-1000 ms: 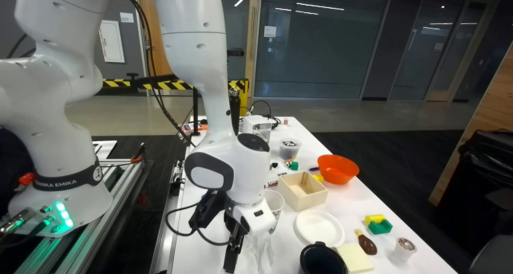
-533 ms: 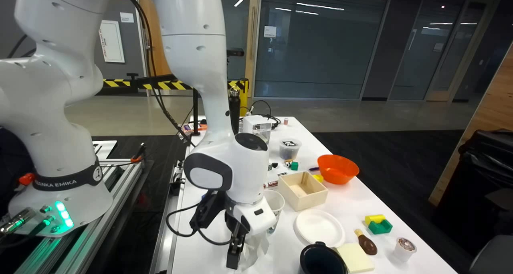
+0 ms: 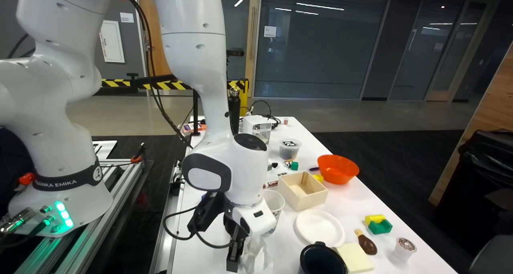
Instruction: Move the napkin backwards.
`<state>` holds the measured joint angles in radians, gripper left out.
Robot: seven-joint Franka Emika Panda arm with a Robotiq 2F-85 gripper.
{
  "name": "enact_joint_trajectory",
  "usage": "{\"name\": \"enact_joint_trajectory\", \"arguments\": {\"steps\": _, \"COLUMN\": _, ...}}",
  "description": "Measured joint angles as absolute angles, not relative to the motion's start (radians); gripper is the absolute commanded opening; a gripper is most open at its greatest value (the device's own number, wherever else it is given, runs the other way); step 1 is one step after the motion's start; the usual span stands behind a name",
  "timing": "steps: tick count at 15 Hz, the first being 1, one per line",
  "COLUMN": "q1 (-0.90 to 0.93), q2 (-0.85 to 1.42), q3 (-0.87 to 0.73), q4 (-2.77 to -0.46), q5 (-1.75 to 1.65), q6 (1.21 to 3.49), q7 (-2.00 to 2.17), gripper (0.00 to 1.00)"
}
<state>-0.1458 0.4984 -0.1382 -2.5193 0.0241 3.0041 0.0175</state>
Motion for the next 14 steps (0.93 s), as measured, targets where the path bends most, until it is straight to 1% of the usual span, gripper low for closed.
{"name": "enact_joint_trajectory", "arguments": {"steps": 5, "q1": 0.131, "q2": 0.479, "q3": -0.416, "q4": -2.567, "q5": -0.044, "q6": 2.998, "q7": 0.093, "gripper": 0.03}}
{"name": "enact_joint_trajectory", "arguments": {"steps": 8, "q1": 0.288, "q2": 0.479, "q3": -0.562, "q4": -2.584, "q5": -0.115, "q6": 2.952, "q7": 0.137, "gripper": 0.03}}
{"name": "enact_joint_trajectory", "arguments": {"steps": 10, "q1": 0.340, "q2": 0.478, "q3": -0.597, "q4": -2.584, "q5": -0.159, "q6": 2.863, "q7": 0.139, "gripper": 0.03}}
{"name": "enact_joint_trajectory", "arguments": {"steps": 14, "q1": 0.346, "q2": 0.474, "q3": -0.577, "q4": -2.556, "q5": -0.248, "q6": 2.593, "q7": 0.139, "gripper": 0.03}}
